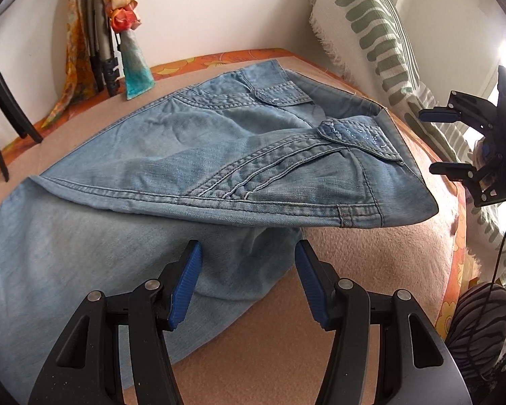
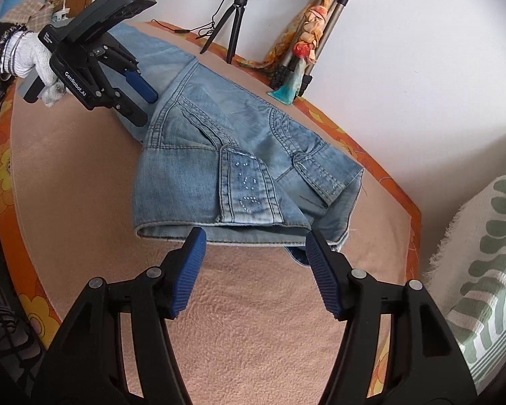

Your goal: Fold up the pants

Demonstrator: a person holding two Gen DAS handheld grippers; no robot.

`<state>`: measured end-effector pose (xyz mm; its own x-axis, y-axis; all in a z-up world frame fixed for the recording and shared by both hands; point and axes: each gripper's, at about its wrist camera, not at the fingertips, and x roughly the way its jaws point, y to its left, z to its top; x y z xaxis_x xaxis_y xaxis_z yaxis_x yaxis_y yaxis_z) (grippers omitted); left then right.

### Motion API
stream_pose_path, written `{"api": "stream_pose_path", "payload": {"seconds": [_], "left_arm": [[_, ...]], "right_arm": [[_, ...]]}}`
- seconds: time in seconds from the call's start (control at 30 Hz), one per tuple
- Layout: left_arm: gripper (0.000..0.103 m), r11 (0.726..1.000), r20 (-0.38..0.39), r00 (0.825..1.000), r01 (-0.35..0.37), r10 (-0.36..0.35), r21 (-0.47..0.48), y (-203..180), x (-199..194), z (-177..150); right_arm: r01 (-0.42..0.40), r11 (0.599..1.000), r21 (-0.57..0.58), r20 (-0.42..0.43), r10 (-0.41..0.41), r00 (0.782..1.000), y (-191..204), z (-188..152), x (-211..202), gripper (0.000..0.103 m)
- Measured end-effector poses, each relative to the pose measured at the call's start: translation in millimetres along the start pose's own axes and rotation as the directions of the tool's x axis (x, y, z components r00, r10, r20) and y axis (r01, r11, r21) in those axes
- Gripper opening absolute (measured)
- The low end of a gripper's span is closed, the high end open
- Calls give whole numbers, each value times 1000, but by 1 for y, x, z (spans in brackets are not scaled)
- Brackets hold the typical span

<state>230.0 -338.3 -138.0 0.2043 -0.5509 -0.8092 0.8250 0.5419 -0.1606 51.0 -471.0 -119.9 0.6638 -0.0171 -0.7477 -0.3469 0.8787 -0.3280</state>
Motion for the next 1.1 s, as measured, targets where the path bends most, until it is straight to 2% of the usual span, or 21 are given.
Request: {"api": "stream_pose_path", "payload": {"seconds": [0.17,0.3,0.43,0.57,0.6,0.63,0.73,0.83,0.97,1.1], "left_arm": [[56,999,6,1000,17,-17,-33,5,8,2],[56,998,4,999,32,-32,-51,9,9,4],[56,997,1,999,36,-36,-67,13,9,6],[56,997,-9,999,36,-37,-65,15,11,7],[56,997,-9,999,35,-35,-62,16,12,7],[56,998,-8,999,32,-33,-62,16,13,7],[56,998,-2,1000,26,-26,-57,15,14,6],[56,999,-1,1000,24,-24,-43,15,14,5],[56,999,1,1000,27,-27,-31,15,14,5],[56,999,3,999,38,-38,-35,17,16,4]], "right_arm": [[-12,998,-57,4,12,1000,10,-4,4,64],[20,990,-137,14,-18,1000,22,4,21,64],[64,992,-106,70,-56,996,16,15,26,64],[39,996,-83,99,-31,995,5,24,24,63],[27,996,-83,94,-19,995,4,26,26,57],[11,997,-82,89,-3,996,3,29,27,38],[0,999,-51,63,3,998,-3,37,37,15],[44,999,15,61,-45,997,-19,45,42,10],[78,981,176,67,-91,994,-67,65,49,9],[101,951,293,-14,-102,995,-111,80,87,9]]}}
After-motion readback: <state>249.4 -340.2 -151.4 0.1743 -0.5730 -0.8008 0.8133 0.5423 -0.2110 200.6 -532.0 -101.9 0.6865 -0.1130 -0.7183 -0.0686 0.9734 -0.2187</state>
